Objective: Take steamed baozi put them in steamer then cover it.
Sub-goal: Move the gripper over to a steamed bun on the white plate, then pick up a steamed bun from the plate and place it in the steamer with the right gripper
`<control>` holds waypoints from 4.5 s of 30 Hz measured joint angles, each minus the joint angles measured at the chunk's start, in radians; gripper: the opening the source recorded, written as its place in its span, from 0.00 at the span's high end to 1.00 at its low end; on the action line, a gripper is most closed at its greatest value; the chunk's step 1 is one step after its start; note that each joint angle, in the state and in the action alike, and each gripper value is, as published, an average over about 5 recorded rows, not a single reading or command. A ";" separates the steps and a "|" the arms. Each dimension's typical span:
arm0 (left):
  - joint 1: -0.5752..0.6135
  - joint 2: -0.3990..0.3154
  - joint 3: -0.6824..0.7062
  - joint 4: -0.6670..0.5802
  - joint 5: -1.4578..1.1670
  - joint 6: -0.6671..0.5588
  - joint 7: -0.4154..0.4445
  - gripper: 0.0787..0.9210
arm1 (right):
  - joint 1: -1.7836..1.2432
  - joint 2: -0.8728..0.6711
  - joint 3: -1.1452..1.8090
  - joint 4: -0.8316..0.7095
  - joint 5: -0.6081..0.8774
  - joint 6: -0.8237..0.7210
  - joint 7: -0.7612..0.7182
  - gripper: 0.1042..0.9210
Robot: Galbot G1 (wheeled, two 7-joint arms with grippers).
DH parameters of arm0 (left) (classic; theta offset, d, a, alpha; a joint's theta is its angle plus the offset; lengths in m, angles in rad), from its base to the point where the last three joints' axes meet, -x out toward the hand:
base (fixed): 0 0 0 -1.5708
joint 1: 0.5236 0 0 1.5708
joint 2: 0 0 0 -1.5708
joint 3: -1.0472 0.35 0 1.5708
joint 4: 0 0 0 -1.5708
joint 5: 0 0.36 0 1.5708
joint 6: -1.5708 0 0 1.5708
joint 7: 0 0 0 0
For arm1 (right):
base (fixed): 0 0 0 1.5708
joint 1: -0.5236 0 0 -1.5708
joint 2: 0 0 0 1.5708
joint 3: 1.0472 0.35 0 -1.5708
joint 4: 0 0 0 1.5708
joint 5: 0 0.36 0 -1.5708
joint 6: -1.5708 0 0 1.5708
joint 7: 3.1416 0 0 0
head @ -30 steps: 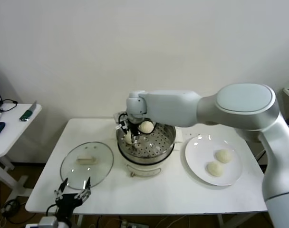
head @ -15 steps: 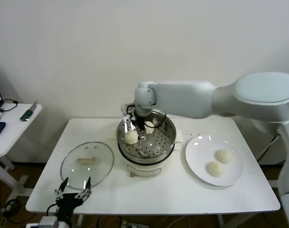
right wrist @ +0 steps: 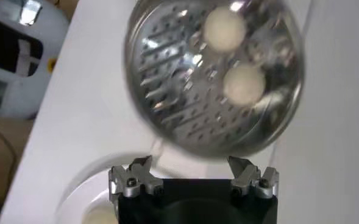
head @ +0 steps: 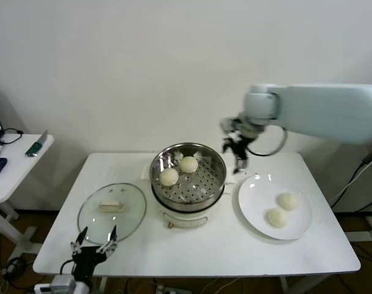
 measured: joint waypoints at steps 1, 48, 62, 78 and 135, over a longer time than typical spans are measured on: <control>0.000 0.000 -0.001 0.000 0.000 0.000 0.000 0.12 | 0.003 -0.030 -0.011 0.014 -0.011 0.001 0.000 0.12; 0.042 -0.018 -0.010 -0.011 0.014 -0.011 -0.003 0.12 | -0.652 -0.271 0.331 -0.195 -0.388 -0.017 0.049 0.12; 0.044 -0.022 -0.009 -0.015 0.014 -0.011 -0.004 0.12 | -0.730 -0.264 0.414 -0.226 -0.421 -0.012 0.051 0.26; 0.046 -0.031 0.000 -0.023 0.027 -0.010 -0.005 0.12 | -0.527 -0.249 0.323 -0.177 -0.407 0.089 -0.017 0.27; 0.085 -0.035 -0.011 -0.051 0.037 -0.023 -0.018 0.12 | -0.305 0.331 0.226 -0.073 -0.675 0.597 -0.003 0.27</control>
